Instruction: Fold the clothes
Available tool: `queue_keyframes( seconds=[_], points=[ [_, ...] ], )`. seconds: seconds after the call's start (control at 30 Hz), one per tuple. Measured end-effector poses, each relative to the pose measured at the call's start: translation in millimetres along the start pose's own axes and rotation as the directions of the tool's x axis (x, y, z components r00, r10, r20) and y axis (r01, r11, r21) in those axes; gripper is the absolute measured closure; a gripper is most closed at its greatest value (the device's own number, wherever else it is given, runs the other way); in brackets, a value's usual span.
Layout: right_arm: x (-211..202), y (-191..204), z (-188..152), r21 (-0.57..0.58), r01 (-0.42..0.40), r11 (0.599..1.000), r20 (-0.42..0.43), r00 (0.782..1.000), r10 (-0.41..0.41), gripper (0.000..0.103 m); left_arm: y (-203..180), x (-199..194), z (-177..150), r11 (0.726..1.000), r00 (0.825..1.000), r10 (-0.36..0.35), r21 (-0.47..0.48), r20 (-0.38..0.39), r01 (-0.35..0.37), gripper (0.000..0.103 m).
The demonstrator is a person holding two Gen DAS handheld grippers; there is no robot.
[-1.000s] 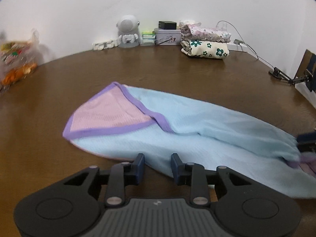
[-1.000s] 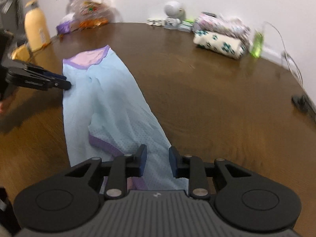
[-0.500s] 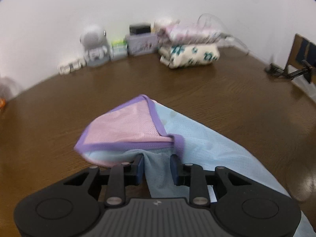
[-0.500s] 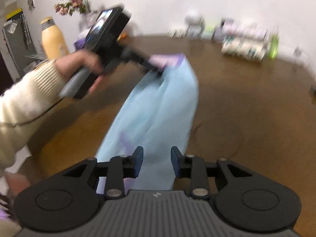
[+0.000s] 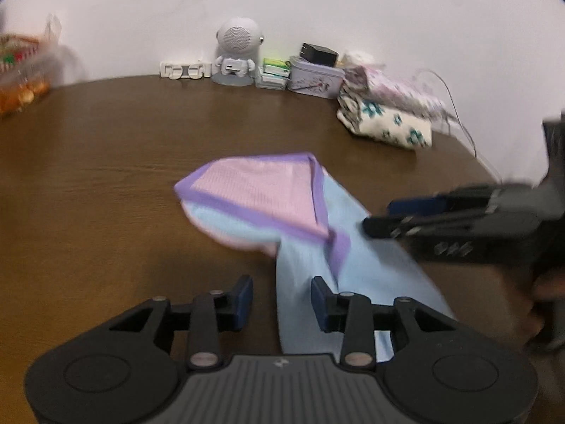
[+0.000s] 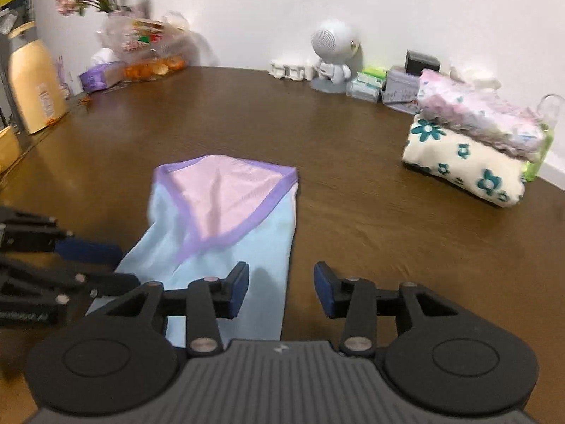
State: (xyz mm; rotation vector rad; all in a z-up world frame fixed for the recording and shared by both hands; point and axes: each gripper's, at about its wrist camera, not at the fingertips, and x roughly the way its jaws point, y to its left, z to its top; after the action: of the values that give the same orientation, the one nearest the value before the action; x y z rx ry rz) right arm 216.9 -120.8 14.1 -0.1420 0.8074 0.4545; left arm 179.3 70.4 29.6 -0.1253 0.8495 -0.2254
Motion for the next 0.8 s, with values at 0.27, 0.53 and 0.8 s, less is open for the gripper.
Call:
queue_keyframes(
  seconds=[0.27,0.53,0.8],
  points=[
    [20,-7,6,0.048,0.181,0.982,0.021,0.983,-0.182,0.102,12,29,26,0.997,1.000,-0.019,-0.072,0.014,0.020,0.100],
    [17,-32,3,0.138,0.245,0.960,0.037,0.967,-0.252,0.099,24,42,39,0.988,0.997,-0.008,-0.150,0.074,0.019,0.082],
    [-90,-14,-36,-0.073,0.070,0.995,0.165,0.985,-0.057,0.029,1,-63,-15,0.983,0.983,-0.111,0.165,0.148,0.086,0.068]
  ],
)
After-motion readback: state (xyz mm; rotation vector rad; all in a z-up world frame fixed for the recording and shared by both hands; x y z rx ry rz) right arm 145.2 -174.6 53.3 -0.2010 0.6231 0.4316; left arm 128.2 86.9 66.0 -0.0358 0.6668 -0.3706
